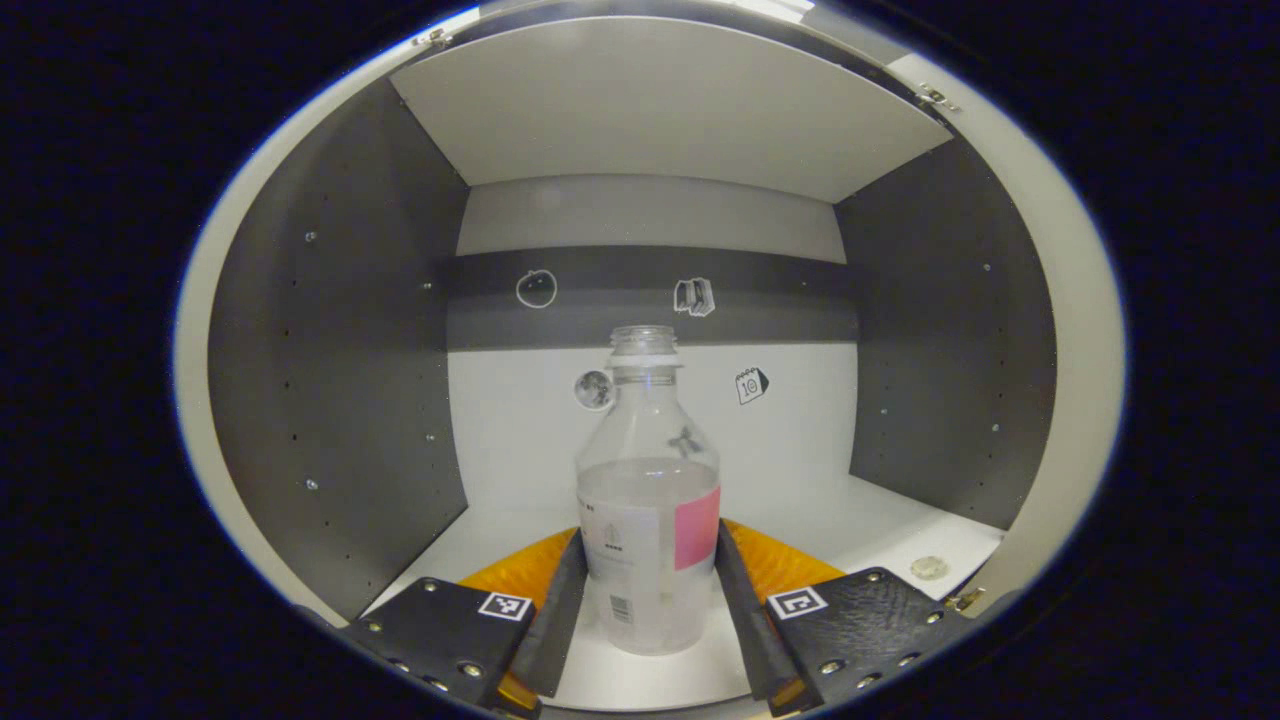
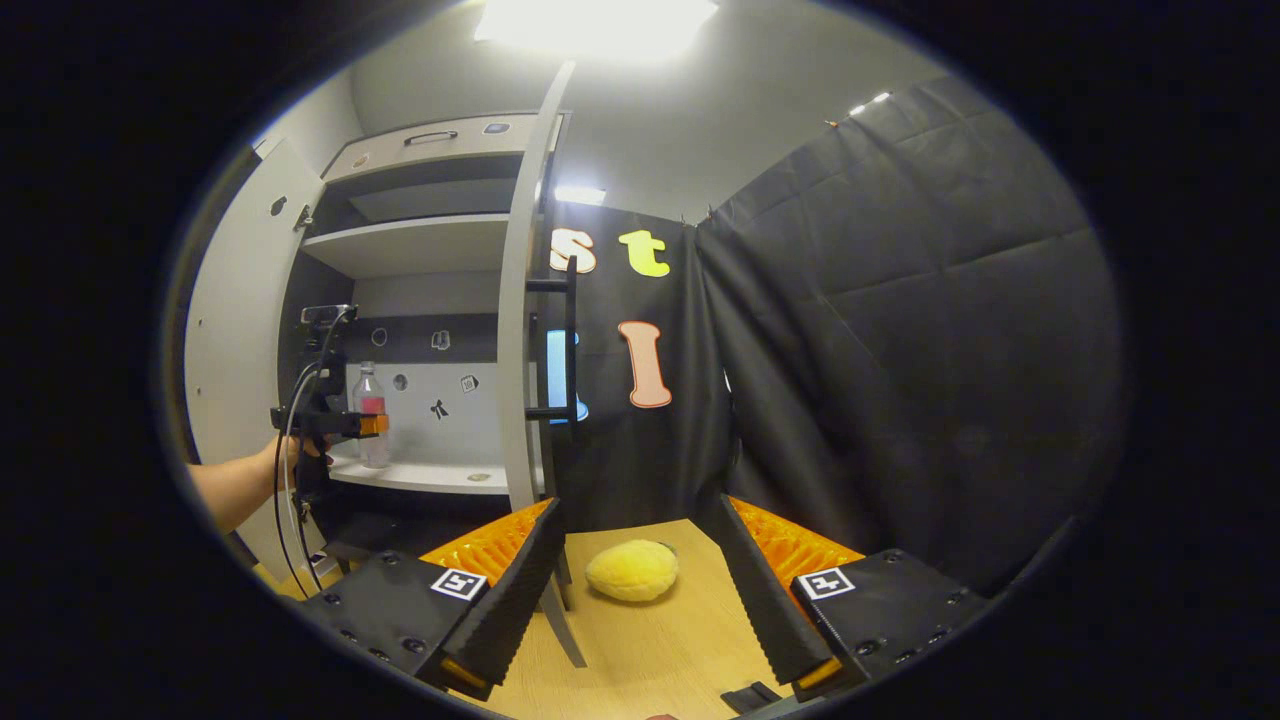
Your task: Grasp the bottle in the cabinet with the left hand and place it on the coaster, then close the right door with the right hand and the left door with the left hand.
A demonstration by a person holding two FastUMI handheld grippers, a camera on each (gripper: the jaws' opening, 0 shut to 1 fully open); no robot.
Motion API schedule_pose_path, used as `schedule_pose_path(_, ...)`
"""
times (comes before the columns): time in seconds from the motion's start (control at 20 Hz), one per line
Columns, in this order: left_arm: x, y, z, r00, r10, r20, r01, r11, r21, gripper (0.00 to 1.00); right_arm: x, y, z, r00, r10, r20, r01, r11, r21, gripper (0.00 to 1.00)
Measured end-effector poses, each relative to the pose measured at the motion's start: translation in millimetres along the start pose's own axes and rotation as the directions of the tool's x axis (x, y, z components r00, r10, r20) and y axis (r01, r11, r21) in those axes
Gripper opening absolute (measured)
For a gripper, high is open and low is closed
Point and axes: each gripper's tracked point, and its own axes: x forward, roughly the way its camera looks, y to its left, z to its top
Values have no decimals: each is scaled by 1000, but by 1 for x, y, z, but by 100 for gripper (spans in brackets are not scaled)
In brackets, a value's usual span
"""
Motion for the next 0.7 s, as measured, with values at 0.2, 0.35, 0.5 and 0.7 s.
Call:
schedule_pose_path(0.2, -26, 5, 17, 999, 15, 49, -12, 999, -51, 70, -6, 1, 1, 999, 37, 3, -37, 999, -2, 96)
schedule_pose_path(0.35, -56, 9, 27, 996, 21, 82, -18, 999, -40, 70, -8, 4, 1, 997, 76, 3, -76, 997, 7, 97)
schedule_pose_path(0.5, -93, 11, 31, 994, 29, 104, -27, 999, -21, 70, -14, 4, -2, 993, 114, 2, -114, 993, 17, 97)
schedule_pose_path(0.7, -142, 13, 23, 994, 46, 103, -46, 999, -1, 70, -20, 6, -6, 986, 164, -5, -164, 986, 33, 97)
